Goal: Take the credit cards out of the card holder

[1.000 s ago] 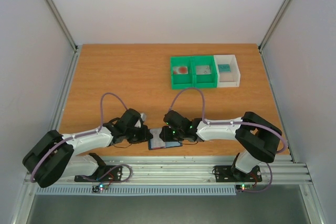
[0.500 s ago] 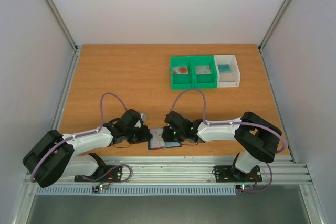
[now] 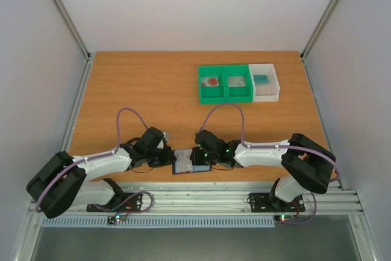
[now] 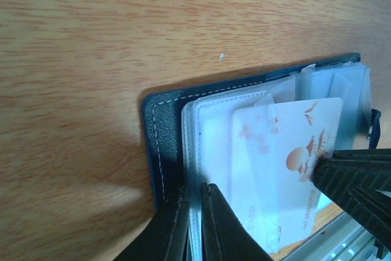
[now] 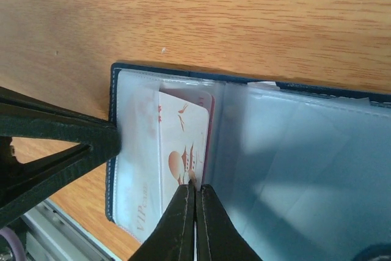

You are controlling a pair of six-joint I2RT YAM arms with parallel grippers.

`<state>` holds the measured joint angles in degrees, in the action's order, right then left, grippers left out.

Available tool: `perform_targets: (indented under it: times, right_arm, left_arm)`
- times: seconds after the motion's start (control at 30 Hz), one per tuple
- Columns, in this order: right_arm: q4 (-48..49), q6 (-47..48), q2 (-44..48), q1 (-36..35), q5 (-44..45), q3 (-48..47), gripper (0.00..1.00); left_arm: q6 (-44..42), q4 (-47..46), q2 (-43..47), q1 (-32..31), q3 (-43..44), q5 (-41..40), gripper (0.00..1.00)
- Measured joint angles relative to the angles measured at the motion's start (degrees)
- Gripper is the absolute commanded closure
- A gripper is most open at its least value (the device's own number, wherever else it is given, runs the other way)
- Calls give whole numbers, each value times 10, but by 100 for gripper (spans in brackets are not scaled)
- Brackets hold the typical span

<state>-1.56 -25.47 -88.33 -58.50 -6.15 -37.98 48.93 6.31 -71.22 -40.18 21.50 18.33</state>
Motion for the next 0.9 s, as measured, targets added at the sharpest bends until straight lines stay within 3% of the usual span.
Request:
perform_targets:
  times: [0.77,0.9]
  right_arm:
    - [-72,1,99,0,32,10,99]
    - [-84,4,104,1,36,10,99]
  left_arm:
    - [2,39,34,0,0,-21,90]
    - [2,45,36,0,0,-21,85]
